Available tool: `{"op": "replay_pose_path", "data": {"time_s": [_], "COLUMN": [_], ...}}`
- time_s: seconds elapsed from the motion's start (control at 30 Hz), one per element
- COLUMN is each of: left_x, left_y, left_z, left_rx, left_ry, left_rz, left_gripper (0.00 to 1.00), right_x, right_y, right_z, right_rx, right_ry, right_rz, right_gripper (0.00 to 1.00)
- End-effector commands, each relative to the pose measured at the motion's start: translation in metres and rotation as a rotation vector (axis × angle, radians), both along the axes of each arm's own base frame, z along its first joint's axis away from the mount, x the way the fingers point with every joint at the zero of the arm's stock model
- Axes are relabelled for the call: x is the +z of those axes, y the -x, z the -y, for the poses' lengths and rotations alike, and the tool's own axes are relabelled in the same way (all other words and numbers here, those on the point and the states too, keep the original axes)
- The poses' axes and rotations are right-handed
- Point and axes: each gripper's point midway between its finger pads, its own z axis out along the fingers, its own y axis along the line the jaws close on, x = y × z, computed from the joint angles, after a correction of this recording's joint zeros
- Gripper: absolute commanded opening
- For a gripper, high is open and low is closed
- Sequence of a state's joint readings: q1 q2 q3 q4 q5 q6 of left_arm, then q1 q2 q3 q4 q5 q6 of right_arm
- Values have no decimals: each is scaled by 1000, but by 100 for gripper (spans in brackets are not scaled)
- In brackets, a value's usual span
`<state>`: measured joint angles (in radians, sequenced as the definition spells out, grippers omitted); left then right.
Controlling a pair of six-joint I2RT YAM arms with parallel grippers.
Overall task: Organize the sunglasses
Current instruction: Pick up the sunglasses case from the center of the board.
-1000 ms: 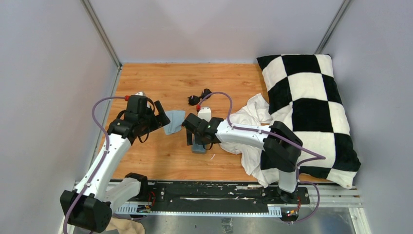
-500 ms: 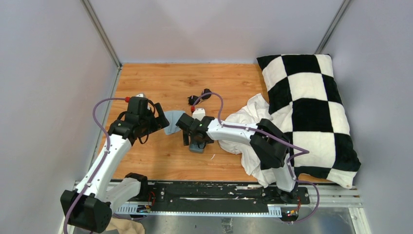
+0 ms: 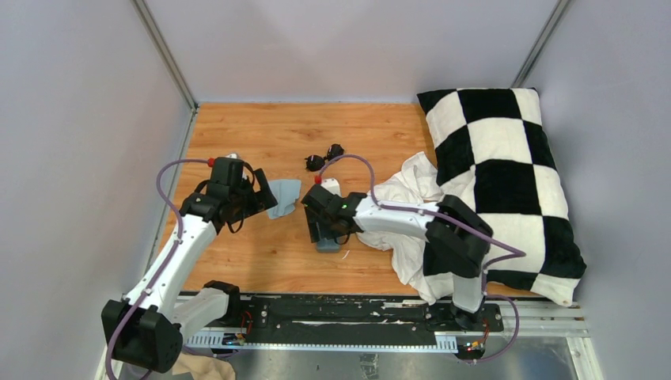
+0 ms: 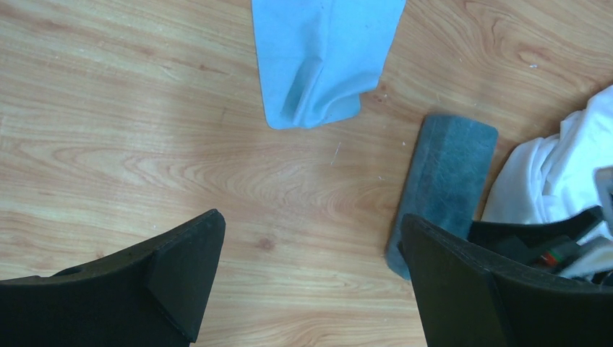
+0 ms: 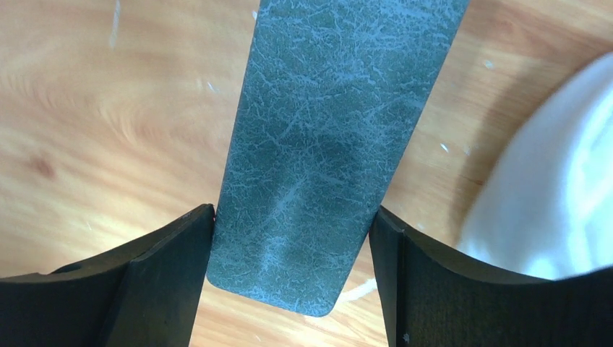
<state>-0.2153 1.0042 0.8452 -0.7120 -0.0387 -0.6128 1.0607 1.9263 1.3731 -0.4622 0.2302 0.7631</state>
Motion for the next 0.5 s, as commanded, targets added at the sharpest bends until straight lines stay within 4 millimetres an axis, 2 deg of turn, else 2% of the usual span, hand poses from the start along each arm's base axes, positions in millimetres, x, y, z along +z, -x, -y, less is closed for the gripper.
{"op": "replay_pose_path", "data": {"time_s": [0.0, 0.1, 0.17, 0.3, 0.47], "left_x": [-7, -10, -12, -15, -14], "left_y": [-2, -5, -6, -7, -5], "left_z": [4, 7, 10, 14, 14], "left_rx": [-27, -34, -41, -40, -39], "left_ry": [13, 26, 40, 57, 66], "left_rz": [-6, -11, -16, -26, -16], "left_gripper": [100, 100, 100, 100, 100], "right_x": [30, 29, 24, 17, 26], "right_y": [11, 33, 36, 30, 29], "right_z": [4, 19, 36, 56, 53], "right_rx": [308, 538, 587, 552, 488], "right_ry": [-153, -97, -16, 90, 59], "right_rz": [43, 47, 53, 78, 107], "right_gripper": [65, 69, 74, 93, 97]}}
